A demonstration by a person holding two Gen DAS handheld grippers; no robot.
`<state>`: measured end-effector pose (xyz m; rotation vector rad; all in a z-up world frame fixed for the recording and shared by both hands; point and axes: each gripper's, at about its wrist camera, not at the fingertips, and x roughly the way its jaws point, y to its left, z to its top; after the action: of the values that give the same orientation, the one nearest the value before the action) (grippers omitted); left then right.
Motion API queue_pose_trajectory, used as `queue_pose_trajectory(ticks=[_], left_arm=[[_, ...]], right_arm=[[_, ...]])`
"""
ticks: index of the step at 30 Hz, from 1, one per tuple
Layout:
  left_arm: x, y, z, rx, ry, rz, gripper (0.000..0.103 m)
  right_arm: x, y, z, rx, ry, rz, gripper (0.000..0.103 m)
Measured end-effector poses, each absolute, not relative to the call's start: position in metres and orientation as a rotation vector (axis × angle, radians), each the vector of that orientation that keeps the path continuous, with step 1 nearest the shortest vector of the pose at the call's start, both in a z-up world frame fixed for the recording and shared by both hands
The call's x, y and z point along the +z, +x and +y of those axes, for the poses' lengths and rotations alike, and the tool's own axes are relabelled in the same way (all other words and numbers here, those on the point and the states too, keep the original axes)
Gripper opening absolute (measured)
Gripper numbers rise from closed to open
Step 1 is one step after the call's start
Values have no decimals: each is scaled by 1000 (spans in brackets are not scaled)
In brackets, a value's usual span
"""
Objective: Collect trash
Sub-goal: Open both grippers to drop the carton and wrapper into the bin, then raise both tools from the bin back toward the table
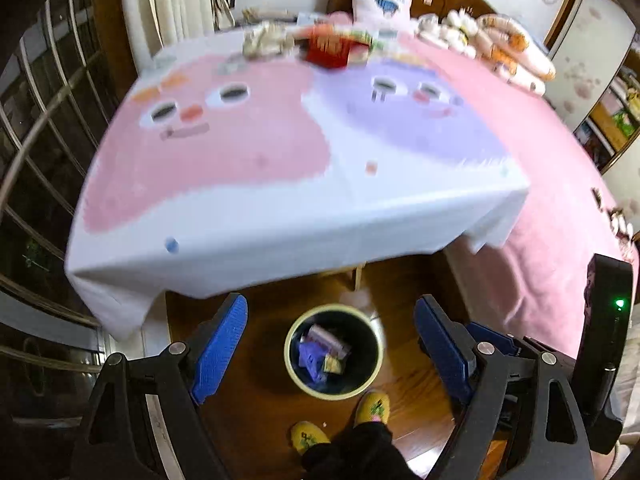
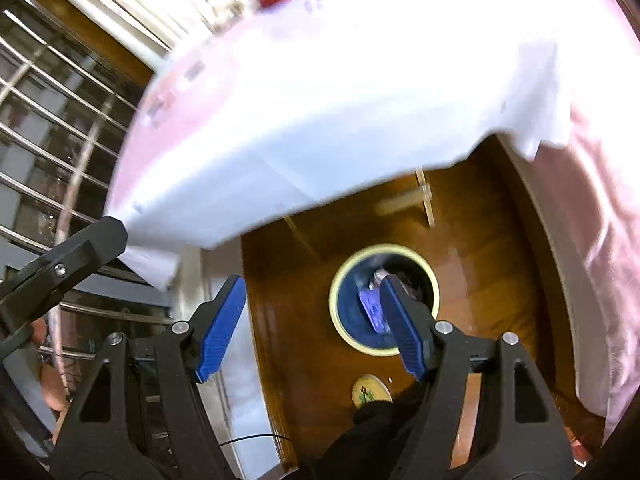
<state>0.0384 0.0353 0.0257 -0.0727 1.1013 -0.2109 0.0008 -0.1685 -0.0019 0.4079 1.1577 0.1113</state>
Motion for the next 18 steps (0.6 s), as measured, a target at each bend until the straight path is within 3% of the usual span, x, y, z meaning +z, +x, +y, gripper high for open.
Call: queue_pose_trajectory(ticks=[8, 18], left_arm=[[112, 32, 44, -241, -19, 974, 87], [176, 50, 61, -242, 4, 875, 87]], right_arm=[[110, 11, -169, 98, 345, 985, 67], [170, 47, -159, 106, 284, 879, 67]])
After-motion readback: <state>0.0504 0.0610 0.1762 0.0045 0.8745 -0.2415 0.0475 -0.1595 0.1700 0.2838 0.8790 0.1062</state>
